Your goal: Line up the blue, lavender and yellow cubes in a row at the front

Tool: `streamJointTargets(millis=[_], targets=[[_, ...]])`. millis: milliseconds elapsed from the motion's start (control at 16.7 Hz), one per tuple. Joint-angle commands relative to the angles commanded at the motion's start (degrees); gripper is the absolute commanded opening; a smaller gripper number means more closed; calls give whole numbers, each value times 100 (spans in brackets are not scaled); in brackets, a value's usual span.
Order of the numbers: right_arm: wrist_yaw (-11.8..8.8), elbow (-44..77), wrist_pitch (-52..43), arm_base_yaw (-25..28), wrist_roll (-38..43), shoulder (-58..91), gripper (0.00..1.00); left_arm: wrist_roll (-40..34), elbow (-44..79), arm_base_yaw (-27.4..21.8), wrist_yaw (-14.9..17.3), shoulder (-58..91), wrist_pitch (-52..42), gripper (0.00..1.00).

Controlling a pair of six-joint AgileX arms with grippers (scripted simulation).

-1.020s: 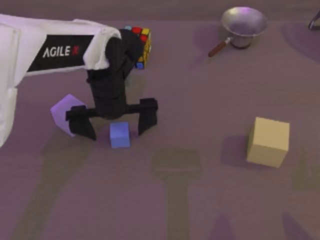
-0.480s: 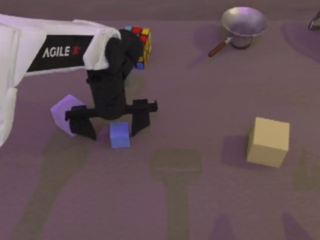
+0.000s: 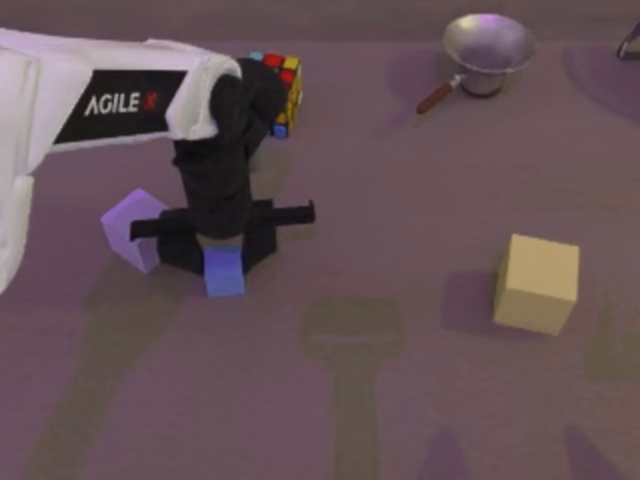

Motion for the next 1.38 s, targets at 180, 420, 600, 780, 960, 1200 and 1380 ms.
streamJointTargets(millis=[180,420,600,780,960,1200,1380], targets=[[0,0,0,0,0,0,100,0,0,0,0,0,0,0],[0,0,0,0,0,0,100,75,43,19,-92,-227,-120,0],[0,0,0,0,0,0,100,71,220,30,-95,-293,-357,0],[0,0,0,0,0,0,100,57,594,82,-98,-482,-969,0],[0,0,0,0,0,0,100,59,899,121,-97,-671,-1437,0],[0,0,0,0,0,0,100,71,920,94,-98,-676,-1465,0],[0,0,0,0,0,0,100,-121,1072,-129,-101,-595,-1549,0]])
